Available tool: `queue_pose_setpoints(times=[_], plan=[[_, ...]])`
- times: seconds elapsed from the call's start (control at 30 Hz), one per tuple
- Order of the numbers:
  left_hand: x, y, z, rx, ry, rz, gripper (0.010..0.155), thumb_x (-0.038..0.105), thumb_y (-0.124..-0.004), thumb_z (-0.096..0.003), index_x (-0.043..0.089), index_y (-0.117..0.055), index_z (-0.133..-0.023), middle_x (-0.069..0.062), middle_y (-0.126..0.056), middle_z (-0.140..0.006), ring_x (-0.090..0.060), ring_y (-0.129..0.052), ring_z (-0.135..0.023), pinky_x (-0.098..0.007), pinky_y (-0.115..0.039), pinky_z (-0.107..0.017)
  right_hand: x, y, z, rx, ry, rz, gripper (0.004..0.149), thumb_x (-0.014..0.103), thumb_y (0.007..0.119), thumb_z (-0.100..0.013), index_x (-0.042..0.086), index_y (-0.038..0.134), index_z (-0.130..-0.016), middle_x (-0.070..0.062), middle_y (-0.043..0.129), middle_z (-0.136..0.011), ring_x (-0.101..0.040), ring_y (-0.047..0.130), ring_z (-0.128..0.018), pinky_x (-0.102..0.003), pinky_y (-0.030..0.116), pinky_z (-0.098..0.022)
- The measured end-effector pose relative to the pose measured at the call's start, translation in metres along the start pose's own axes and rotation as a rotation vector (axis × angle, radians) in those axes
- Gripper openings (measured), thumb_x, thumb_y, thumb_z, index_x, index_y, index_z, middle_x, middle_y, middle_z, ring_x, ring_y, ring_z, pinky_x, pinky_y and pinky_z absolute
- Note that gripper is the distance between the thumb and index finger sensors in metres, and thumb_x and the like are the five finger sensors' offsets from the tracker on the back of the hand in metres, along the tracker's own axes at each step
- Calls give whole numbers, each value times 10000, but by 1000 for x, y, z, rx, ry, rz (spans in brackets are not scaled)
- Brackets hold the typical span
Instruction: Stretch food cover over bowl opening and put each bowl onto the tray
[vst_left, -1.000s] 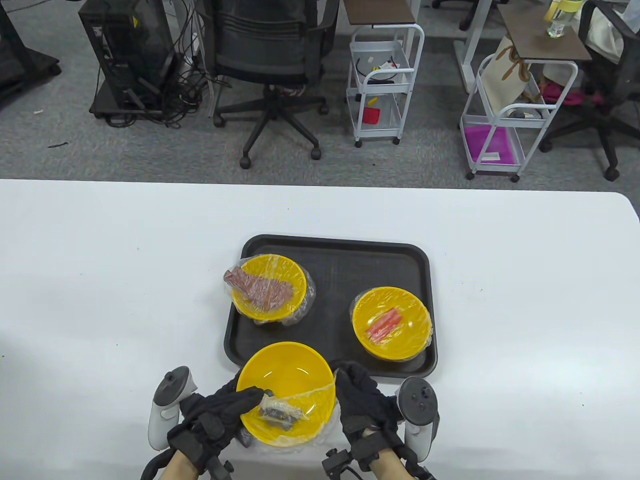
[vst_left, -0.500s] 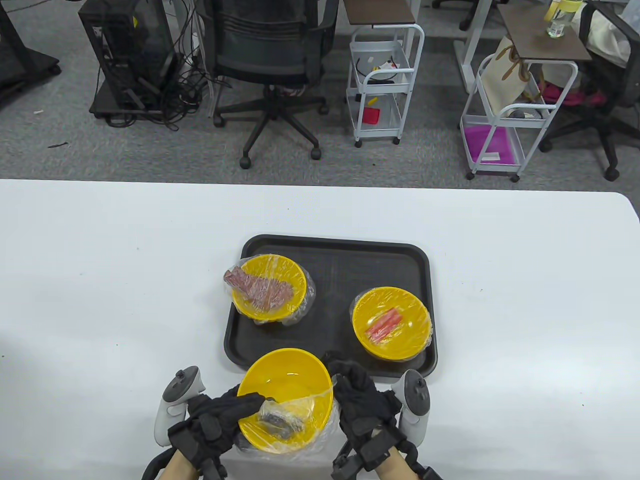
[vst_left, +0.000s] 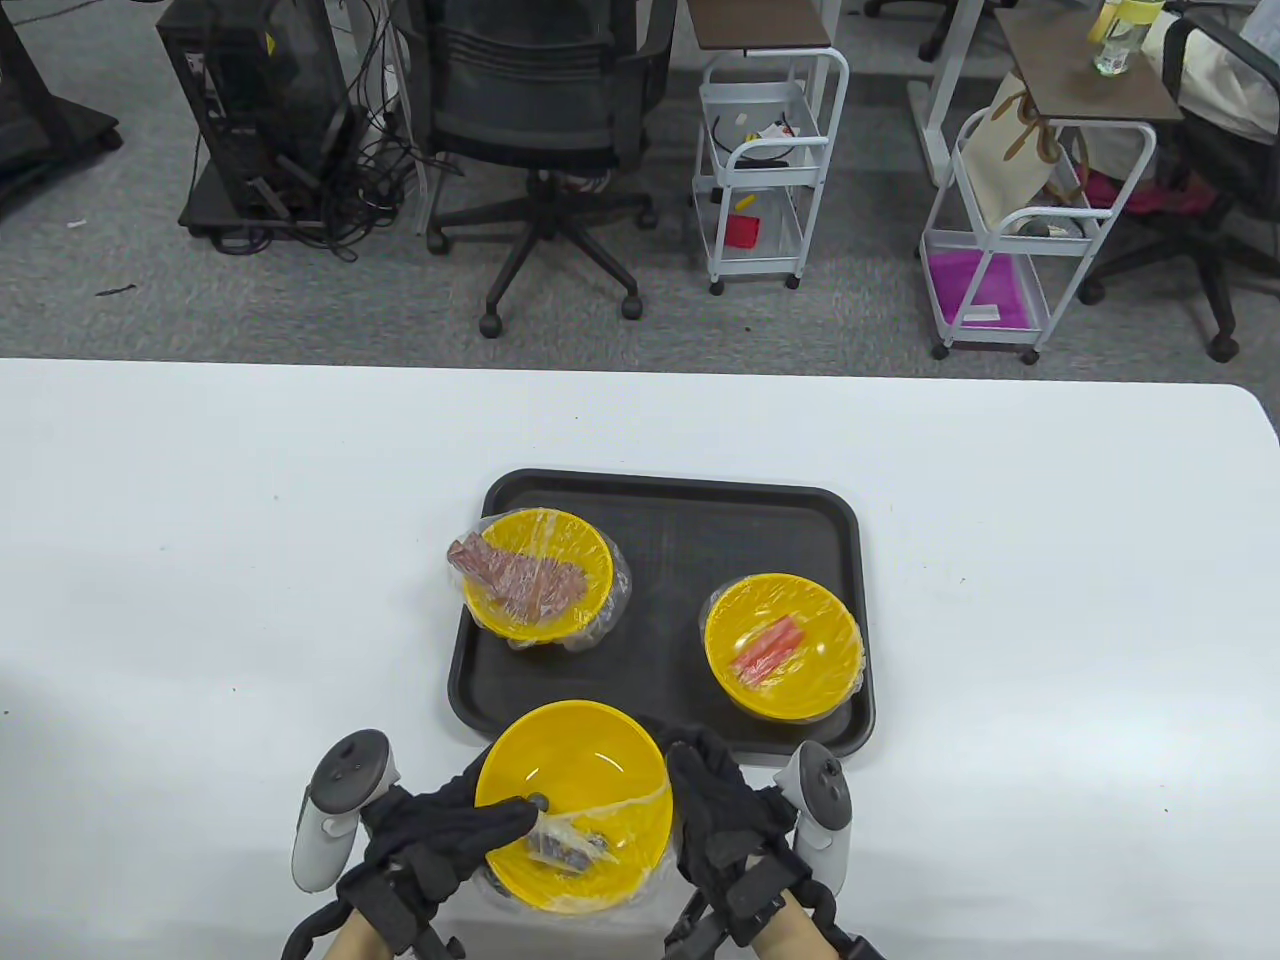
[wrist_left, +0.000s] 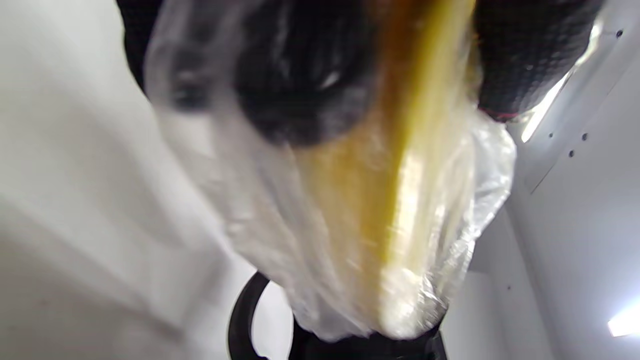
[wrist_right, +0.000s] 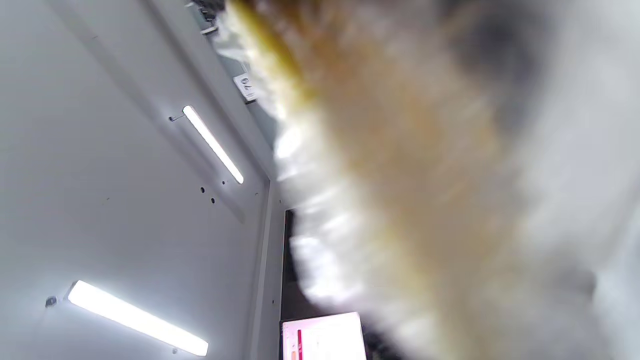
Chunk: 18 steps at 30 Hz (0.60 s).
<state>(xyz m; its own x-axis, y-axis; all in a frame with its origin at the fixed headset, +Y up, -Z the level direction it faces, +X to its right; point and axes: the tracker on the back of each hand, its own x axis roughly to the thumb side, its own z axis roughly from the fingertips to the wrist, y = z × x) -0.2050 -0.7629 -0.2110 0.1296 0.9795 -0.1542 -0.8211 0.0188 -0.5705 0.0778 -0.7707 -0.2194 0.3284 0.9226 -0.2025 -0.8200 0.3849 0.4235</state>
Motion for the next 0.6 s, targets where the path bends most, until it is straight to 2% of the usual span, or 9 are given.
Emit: queue_pose_setpoints(times=[0.07,0.13,0.17,0.2,0.27,0.33,0.43,0.5,0.6], plan=[[0,-3,-1,-14,-10,-21,930,695,-683,-463,176,-317,-1143,-249,-744,-1047,-97,-973,-437,-468,-821,-529,-3,-3,0,-22,23,-38,401,422,558,-552,207,509,-888,-160,463,-1051,-470,568,-984,-589,626,-643],[1,-6,-3,-65,-54,-15,1039,702,-643,-472,112,-37,-1075,-255,-602,-1085,-112,-942,-463,-464,-799,-541,-2,-5,0,-53,26,-13,403,429,547,-554,206,499,-887,-156,481,-1042,-455,592,-978,-577,635,-644],[2,-7,-3,-61,-55,-25,1059,716,-628,-468,162,84,-1024,-244,-476,-1128,-110,-933,-474,-454,-802,-538,-2,-5,0,-70,29,-3,404,433,542,-553,208,496,-885,-151,490,-1039,-447,607,-975,-571,644,-641],[3,-7,-2,-55,-63,-40,1017,722,-620,-464,318,176,-952,-258,-254,-1161,-125,-915,-506,-462,-791,-547,-3,-6,0,-79,31,-8,405,434,542,-553,205,497,-884,-151,500,-1033,-442,617,-970,-569,651,-636],[8,-8,1,-8,-100,-89,885,723,-616,-446,572,150,-862,-217,-102,-1174,-147,-902,-537,-475,-784,-564,-5,-7,1,-95,56,-28,407,432,540,-553,199,494,-882,-154,511,-1025,-427,630,-968,-559,667,-630],[15,-9,5,35,-116,-178,816,705,-638,-429,669,50,-866,-183,-81,-1184,-165,-911,-552,-484,-806,-541,-6,-6,1,-104,63,-50,408,433,536,-554,196,488,-883,-156,514,-1020,-421,628,-968,-564,651,-638],[23,-12,8,65,-179,-249,727,635,-685,-450,740,-108,-880,-127,-61,-1190,-207,-934,-562,-490,-833,-510,-6,-7,2,-125,66,-39,408,434,534,-551,192,493,-877,-153,535,-1009,-409,661,-955,-558,659,-635],[24,-13,8,135,-252,-329,702,606,-698,-463,738,-160,-895,-153,-123,-1192,-184,-991,-492,-456,-897,-432,-5,-7,3,-119,80,-61,408,427,538,-552,185,491,-877,-158,528,-1009,-415,651,-957,-567,642,-639],[23,-16,6,80,-271,-284,641,548,-703,-495,738,-246,-902,-150,-161,-1187,-220,-1004,-471,-479,-898,-410,-4,-8,7,-160,119,-50,408,426,538,-551,176,503,-870,-164,551,-994,-414,676,-938,-563,659,-621]])
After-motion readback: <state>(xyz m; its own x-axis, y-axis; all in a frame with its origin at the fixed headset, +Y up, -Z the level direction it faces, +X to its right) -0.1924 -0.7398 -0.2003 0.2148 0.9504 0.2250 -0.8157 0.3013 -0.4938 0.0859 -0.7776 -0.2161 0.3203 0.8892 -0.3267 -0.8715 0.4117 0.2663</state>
